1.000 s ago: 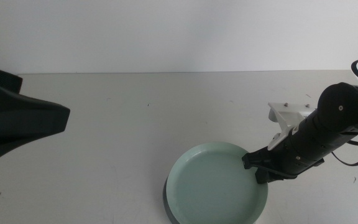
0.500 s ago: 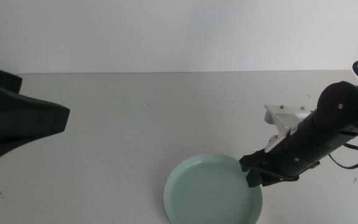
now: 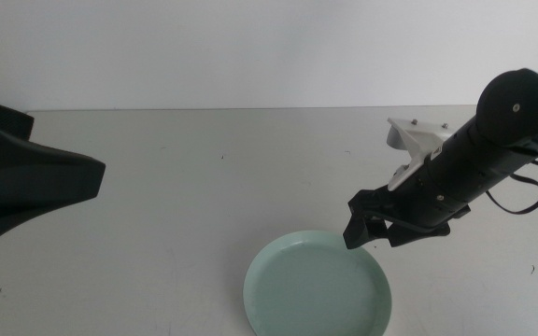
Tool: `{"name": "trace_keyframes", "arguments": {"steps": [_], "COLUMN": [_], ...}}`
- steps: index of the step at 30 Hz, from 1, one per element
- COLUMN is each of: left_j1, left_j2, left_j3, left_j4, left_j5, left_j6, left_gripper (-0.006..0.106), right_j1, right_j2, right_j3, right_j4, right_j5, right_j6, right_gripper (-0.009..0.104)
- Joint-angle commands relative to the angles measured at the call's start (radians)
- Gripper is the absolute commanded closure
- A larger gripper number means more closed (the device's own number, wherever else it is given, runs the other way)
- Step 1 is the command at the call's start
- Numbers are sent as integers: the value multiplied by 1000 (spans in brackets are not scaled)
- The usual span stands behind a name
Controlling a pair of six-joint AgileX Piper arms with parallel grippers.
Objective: Stack the three bowls on top of each other.
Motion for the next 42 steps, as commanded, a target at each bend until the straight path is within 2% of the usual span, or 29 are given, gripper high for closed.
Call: {"name": "trace_keyframes", "arguments": {"steps": [1,13,18,22,24,29,31,34,37,42], "left_j1": [2,2,2,2,2,2,2,2,2,2], "left_j2": [-1,-1,25,126,187,265,267,254,207,45], "left_j3": [-25,-25,-26,-64,-98,-154,-151,-149,-116,49], "left_j4": [-33,-33,-20,119,222,547,617,636,622,575], "left_j5": [-51,-52,-190,-264,-263,-273,-263,-220,-238,-355], "left_j6": [-4,-4,-41,-179,-289,-509,-554,-587,-588,-588], "left_gripper": [-5,-5,-5,-5,-5,-5,-5,-5,-5,-5], "right_j1": [-1,-3,-37,-118,-174,-335,-373,-378,-378,-377], "right_j2": [-63,-203,-270,-304,-318,-386,-431,-501,-581,-766], "right_j3": [-69,-227,-271,-306,-323,-323,-322,-320,-273,-39], "right_j4": [7,-142,-180,-179,-180,-180,-195,-257,-287,-289], "right_j5": [31,62,62,69,99,164,140,117,94,-82], "right_j6": [-2,0,31,51,51,34,16,3,2,-26], "right_gripper": [40,40,40,40,40,40,40,40,40,40]}}
